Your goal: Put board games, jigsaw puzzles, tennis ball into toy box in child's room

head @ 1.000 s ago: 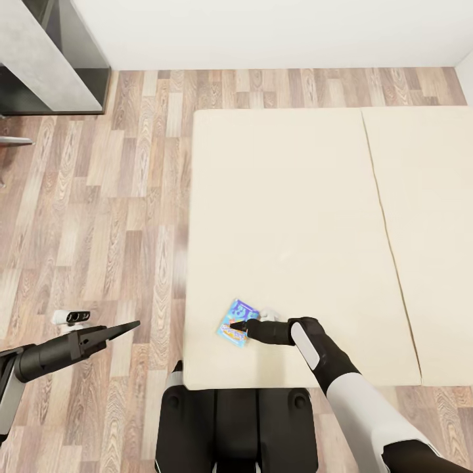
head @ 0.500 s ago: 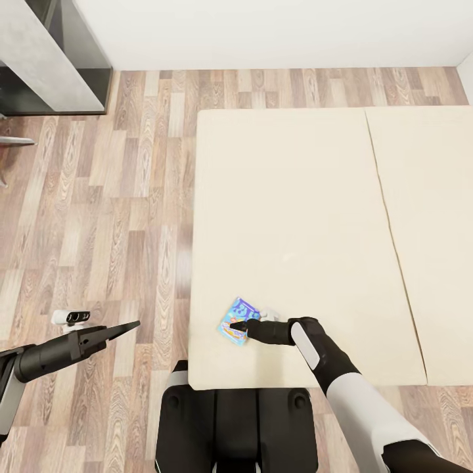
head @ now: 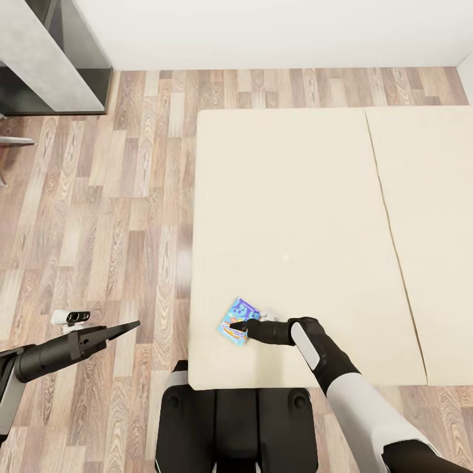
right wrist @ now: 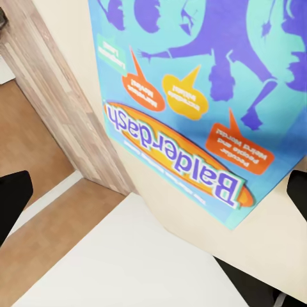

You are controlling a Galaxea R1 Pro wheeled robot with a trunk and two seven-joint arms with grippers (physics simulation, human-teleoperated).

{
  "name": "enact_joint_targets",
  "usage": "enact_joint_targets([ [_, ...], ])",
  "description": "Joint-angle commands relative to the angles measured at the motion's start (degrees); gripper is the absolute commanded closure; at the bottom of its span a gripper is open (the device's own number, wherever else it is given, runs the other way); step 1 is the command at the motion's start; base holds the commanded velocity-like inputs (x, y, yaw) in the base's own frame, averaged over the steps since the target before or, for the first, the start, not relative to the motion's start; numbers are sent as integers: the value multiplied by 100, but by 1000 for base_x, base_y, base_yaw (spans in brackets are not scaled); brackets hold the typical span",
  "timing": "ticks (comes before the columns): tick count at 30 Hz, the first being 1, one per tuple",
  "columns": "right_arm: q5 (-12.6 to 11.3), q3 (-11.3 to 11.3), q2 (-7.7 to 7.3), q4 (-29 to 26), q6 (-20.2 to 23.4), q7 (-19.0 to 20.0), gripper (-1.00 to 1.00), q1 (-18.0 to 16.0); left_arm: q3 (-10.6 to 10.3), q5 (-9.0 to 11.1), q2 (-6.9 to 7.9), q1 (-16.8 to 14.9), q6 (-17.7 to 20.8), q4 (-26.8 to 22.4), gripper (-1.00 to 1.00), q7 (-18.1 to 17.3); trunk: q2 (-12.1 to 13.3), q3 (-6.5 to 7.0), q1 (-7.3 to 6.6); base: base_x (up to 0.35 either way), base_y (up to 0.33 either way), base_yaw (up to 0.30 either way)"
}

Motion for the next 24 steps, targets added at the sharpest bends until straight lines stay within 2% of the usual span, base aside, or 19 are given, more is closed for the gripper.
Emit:
enact_joint_targets([
  [1,4,-1,0,-6,25,12,-100,-2,0,-5,1,-1,62,-2,-100,-23,-9,-6,3,0,0,0],
  [10,4,-1,0,-4,26,13,-100,-2,0,-5,1,-1,62,2,-100,-23,-9,-6,3,0,72,0],
  [24,4,-1,0,-9,20,15,-100,-2,0,-5,10,-1,63,6,-100,-23,-9,-6,3,-2,9,0],
])
